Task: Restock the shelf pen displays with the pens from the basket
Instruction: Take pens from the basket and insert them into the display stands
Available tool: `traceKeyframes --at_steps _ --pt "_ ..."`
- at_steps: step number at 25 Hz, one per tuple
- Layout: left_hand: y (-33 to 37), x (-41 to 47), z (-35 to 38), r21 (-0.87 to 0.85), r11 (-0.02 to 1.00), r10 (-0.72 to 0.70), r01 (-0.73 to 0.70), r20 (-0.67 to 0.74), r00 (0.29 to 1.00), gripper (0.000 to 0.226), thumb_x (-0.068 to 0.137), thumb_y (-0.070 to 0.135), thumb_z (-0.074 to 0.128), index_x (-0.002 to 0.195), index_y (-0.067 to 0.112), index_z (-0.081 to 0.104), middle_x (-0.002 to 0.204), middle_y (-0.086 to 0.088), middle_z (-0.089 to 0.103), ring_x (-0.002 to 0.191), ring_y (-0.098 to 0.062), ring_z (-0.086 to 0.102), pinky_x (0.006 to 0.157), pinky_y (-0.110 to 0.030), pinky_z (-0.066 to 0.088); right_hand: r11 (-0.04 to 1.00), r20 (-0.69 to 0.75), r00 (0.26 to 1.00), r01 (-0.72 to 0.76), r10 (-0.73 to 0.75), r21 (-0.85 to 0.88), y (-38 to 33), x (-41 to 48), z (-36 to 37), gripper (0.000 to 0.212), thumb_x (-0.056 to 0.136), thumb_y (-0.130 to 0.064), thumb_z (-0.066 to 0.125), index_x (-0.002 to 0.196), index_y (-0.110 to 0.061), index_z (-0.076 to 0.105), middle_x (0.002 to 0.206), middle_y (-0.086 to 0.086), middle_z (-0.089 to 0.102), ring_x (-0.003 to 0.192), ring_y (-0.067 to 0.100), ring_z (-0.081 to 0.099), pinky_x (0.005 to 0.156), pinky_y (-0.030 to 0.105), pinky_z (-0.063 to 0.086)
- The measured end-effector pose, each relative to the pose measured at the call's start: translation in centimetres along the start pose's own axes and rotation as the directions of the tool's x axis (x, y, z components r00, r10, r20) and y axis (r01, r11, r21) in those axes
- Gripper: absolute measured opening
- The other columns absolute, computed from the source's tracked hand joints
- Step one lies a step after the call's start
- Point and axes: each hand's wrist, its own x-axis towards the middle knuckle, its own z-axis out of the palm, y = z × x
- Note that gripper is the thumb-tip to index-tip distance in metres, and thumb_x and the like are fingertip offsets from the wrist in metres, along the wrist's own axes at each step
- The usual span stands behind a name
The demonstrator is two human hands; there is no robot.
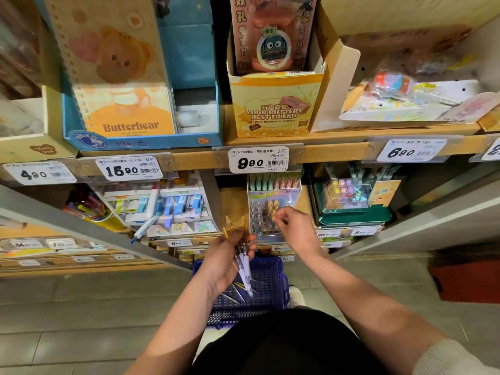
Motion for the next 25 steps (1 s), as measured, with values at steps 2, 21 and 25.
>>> traceKeyframes --at_steps 2,21,25 --pt "0.1 -0.1 0.1 0.015 1.0 -0.007 0.007 0.002 1.0 0.01 0.101 0.006 0.057 0.107 -0.002 0.06 0.086 -0.018 0.073 0.062 -0.023 0.066 0.054 -0.029 0.058 0.997 0.023 1.0 -0.004 0.006 -0.079 0.2 0.0 0.6 0.003 0.094 -0.015 0.069 0.091 -0.015 0.068 0.079 -0.003 0.069 0.069 0.012 0.066 0.068 0.026 0.058" --pt "-1.5 0.1 0.8 0.069 0.996 0.043 -0.048 0.072 0.996 0.029 0.082 0.013 0.071 0.109 0.0 0.07 0.091 -0.016 0.074 0.073 -0.021 0.071 0.066 -0.029 0.061 0.729 0.427 0.889 -0.401 0.163 0.555 -3.6 -2.7 -1.6 0.022 0.093 -0.033 0.07 0.107 -0.017 0.074 0.093 -0.006 0.078 0.075 0.006 0.072 0.07 0.017 0.054" --pt "-1.8 0.4 1.4 0.118 0.99 0.06 -0.074 0.118 0.991 0.029 0.087 0.015 0.069 0.112 0.001 0.07 0.098 -0.018 0.074 0.077 -0.021 0.072 0.074 -0.032 0.061 0.594 0.478 0.851 -0.504 0.217 0.627 -4.7 -2.8 -2.5 0.03 0.087 -0.021 0.078 0.115 -0.012 0.072 0.096 -0.002 0.079 0.077 0.007 0.072 0.079 0.022 0.057"
